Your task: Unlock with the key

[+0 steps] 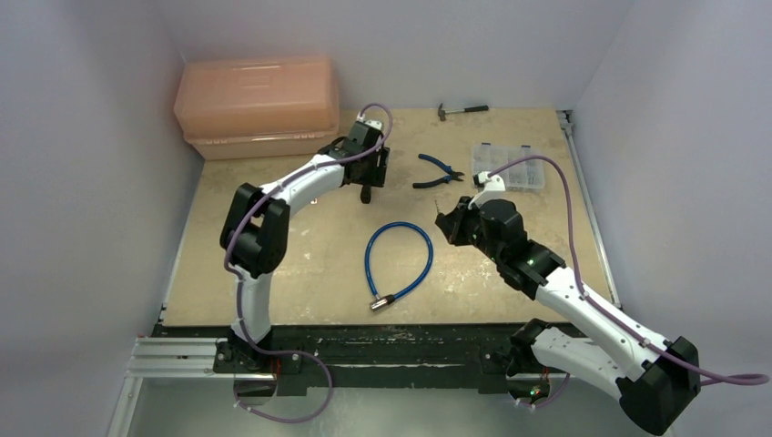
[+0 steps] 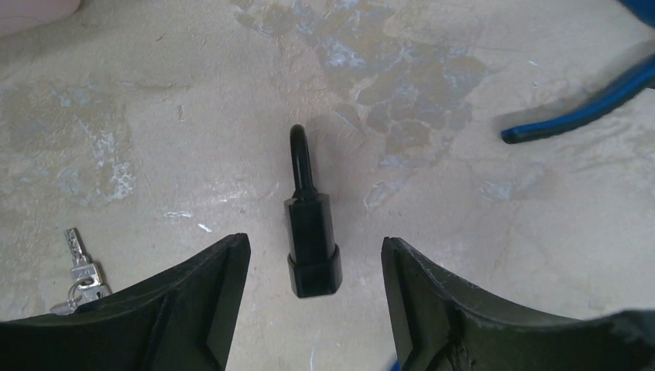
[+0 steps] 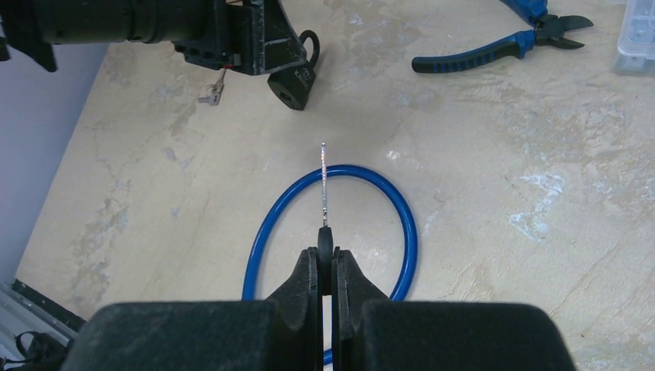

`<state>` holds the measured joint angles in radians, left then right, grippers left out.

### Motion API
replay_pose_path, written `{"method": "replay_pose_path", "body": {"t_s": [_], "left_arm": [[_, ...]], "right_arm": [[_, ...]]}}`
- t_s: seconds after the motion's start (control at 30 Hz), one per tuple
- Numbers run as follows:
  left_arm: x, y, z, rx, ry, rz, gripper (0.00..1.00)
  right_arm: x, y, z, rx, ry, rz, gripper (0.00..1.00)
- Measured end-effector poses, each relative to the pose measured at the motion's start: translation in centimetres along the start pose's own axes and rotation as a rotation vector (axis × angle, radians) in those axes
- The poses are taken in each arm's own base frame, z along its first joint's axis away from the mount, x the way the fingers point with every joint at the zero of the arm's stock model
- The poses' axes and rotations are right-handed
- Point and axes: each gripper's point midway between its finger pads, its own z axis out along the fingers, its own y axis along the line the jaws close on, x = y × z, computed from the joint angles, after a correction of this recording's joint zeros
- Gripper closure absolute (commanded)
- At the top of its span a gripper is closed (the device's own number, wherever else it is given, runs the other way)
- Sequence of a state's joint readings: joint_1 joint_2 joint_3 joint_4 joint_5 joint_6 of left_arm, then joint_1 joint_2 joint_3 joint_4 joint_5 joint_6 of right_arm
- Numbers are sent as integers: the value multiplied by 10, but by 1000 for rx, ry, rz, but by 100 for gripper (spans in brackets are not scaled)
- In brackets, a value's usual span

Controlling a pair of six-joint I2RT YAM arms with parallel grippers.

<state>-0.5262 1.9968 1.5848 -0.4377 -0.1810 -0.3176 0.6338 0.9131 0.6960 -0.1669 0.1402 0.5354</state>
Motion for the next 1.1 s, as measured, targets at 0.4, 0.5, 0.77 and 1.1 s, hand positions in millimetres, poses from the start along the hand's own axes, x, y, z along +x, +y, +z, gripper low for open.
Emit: {"method": "replay_pose_path", "body": {"t_s": [0.4, 0.5, 0.77, 1.1], "left_arm": [[20, 9, 35, -76, 65, 13, 65], [23, 9, 38, -82, 71, 5, 85], [24, 15, 35, -136, 75, -36, 100], [46, 44, 12, -323, 89, -239, 100]], "right_arm": [[5, -3, -1, 5, 7, -2, 100], [9, -6, -3, 8, 10, -3, 100], [2, -5, -9, 1, -20, 0, 100], [0, -7, -11, 9, -34, 0, 100]]}}
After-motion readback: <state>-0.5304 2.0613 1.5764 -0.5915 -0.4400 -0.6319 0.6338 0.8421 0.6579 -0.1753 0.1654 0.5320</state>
